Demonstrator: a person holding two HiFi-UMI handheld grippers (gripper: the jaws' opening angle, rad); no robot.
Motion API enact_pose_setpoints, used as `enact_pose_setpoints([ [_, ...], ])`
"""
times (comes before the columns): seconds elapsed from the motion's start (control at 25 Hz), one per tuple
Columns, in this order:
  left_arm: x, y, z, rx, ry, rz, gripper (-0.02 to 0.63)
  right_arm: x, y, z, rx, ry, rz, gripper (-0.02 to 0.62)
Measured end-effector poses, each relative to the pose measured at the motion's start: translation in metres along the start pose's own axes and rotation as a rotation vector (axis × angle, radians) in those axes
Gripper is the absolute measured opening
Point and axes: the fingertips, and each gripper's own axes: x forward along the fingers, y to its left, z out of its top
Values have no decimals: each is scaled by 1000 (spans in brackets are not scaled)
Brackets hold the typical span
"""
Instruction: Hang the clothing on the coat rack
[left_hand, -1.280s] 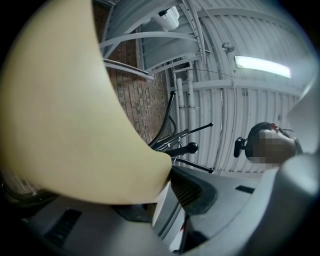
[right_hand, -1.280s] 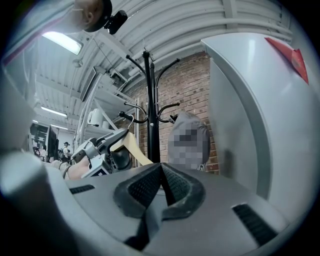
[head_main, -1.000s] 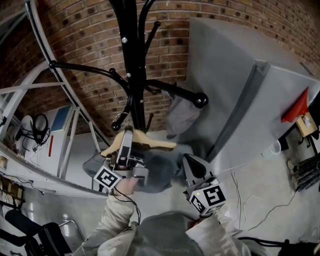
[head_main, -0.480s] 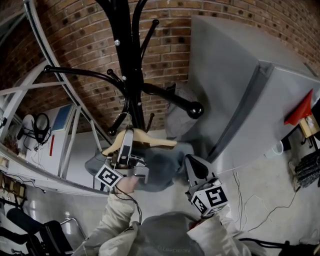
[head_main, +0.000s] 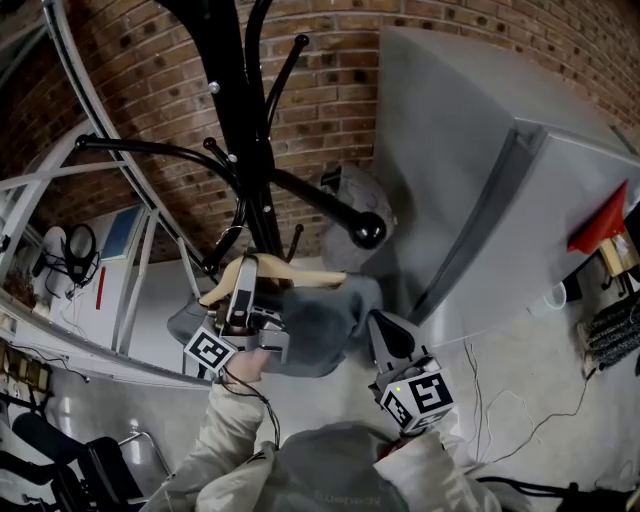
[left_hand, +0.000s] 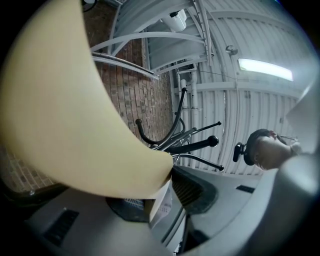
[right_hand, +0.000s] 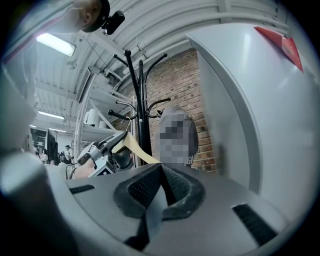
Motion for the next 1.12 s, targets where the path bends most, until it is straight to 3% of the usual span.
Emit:
enact_pose_setpoints([
  [0.36,-6,4,-8,-7,-28,31,137,-7,-11,-1,8,17,26,24],
  [0.72,-49,23,-39,-2,-41,219,118,-19,-15,-14,33,51,100,25],
  [0.8,-64,25,-51,45,-5,288,80,-23,-15,-18,44,58,123,25],
  [0.88,-76,25,-66,143,74,370,33,-27,-14,-24,58,69,145,25],
  [0.96,-82,20,-79,264,156,428,13,-30,-13,-31,70,86,169,25],
  [1.12,-99,0,-107,419,275,491,8,-35,-6,-44,87,117,221,25],
])
